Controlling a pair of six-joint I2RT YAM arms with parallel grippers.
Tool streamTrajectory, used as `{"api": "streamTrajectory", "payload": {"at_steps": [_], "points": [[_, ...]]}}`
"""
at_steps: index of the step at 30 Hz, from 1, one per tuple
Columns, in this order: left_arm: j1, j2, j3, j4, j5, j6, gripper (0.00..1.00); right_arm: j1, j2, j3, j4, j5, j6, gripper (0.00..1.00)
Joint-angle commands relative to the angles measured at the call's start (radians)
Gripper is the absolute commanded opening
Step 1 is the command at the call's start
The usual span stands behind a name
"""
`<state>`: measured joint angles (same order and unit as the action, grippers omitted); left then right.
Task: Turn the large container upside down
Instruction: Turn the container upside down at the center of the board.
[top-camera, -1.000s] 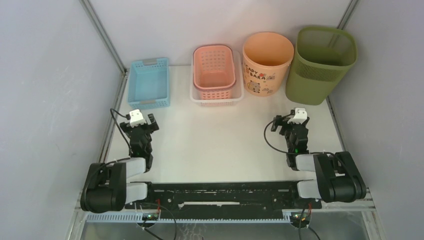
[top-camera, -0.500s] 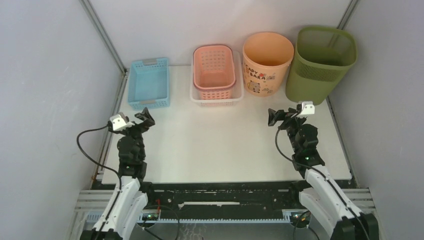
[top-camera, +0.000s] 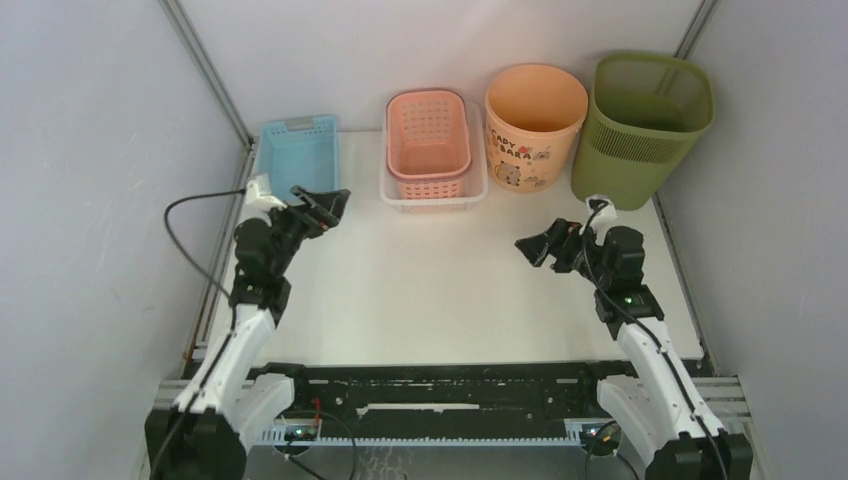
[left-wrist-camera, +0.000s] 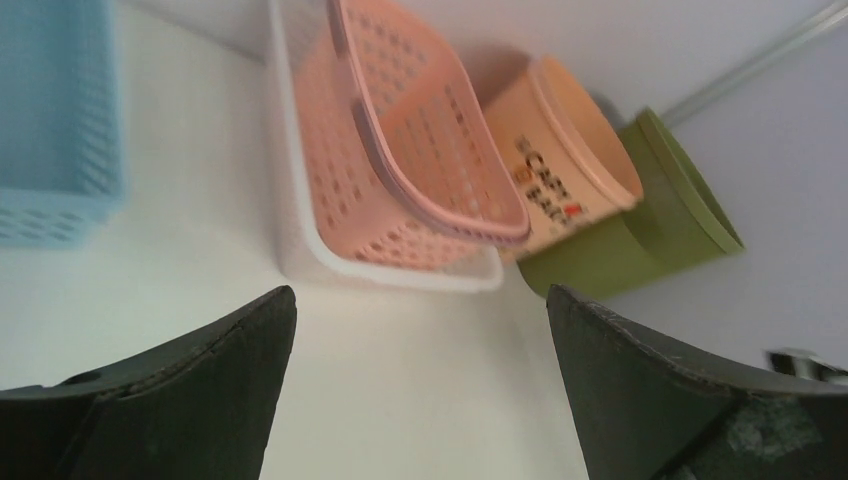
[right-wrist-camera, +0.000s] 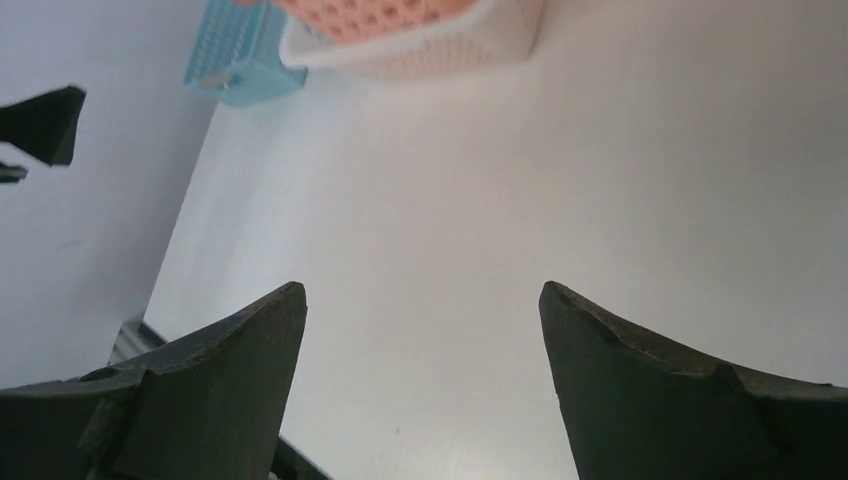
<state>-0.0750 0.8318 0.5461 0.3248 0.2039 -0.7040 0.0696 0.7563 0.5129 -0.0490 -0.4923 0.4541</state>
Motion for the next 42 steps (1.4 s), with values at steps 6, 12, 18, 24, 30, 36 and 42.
{"api": "streamTrajectory", "payload": {"at_steps": [6,12,18,24,30,36,42], "points": [[-0.034,0.301,0.033,0.174,0.319,-0.230,1.00,0.176,0.067,0.062,-0.183,0.153,-0.024,0.85],[-0.270,0.140,0.190,-0.391,-0.433,0.171,1.00,0.329,0.087,0.095,-0.237,0.316,-0.018,0.84],[-0.142,0.280,0.311,-0.480,-0.416,0.089,1.00,0.408,0.106,0.095,-0.230,0.350,-0.001,0.84],[-0.134,0.615,0.669,-0.680,-0.642,0.231,0.97,0.459,0.133,0.094,-0.238,0.374,0.003,0.83],[-0.128,0.822,0.888,-0.763,-0.743,0.304,0.96,0.501,0.107,0.067,-0.227,0.385,0.023,0.81],[-0.114,0.961,0.971,-0.703,-0.675,0.368,1.00,0.529,0.097,0.033,-0.202,0.382,0.038,0.79],[-0.111,1.065,1.044,-0.692,-0.668,0.381,1.00,0.532,0.093,0.019,-0.205,0.374,0.037,0.77]]}}
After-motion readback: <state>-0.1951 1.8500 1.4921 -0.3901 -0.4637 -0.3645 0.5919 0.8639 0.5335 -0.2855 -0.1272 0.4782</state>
